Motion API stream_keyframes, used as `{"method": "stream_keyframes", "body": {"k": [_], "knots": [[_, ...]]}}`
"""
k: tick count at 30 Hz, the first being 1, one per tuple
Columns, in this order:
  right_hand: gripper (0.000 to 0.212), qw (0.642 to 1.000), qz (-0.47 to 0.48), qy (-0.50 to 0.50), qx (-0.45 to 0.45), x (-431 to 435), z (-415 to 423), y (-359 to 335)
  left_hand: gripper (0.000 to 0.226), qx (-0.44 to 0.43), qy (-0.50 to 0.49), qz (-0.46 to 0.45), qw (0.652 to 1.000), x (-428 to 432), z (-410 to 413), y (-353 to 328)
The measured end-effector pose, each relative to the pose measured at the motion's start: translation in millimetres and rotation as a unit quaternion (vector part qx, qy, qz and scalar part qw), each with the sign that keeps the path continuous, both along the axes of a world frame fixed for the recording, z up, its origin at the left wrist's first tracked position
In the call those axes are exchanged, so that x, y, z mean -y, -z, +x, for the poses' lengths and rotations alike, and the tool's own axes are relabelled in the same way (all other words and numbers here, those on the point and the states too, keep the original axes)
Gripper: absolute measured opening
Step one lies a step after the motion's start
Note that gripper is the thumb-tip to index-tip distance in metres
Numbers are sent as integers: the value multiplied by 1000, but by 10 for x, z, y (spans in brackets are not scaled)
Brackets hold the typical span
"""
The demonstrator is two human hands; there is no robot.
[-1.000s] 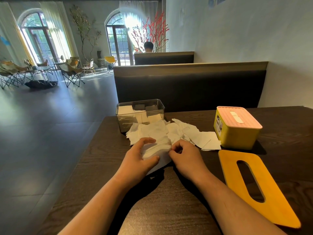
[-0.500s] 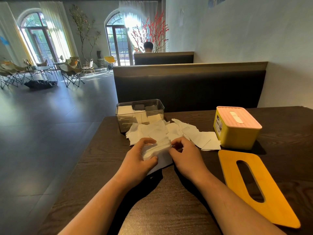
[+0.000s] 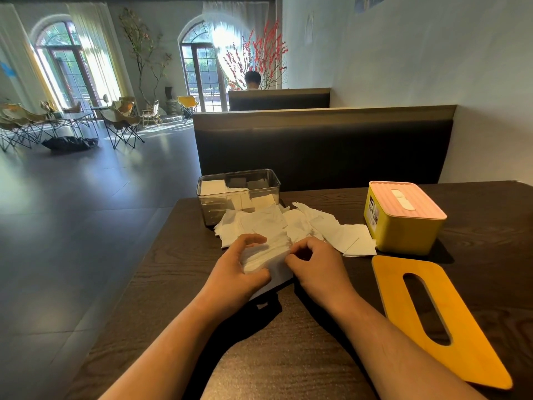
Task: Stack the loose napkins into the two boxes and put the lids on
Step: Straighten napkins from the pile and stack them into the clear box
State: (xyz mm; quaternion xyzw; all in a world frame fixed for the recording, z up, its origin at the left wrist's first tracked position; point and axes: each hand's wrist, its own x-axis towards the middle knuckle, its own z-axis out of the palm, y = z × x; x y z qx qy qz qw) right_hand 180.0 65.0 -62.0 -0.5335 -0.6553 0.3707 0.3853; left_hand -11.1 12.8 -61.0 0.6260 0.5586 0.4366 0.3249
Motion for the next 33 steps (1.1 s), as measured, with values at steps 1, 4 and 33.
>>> {"method": "stream_keyframes", "body": {"k": [1,4,33], "knots": [[9,1000,-2,-2,-1,3,-3,0,55,-1,1,-1,1000,1,2,3],[10,1000,-5,-7,-7,2,-4,-9,56,-6,3,-2,1000,-3,12,13],[20,998,-20,-44,-27,18,-15,-5,45,-7,2,14,1000,-10,3,12]]}}
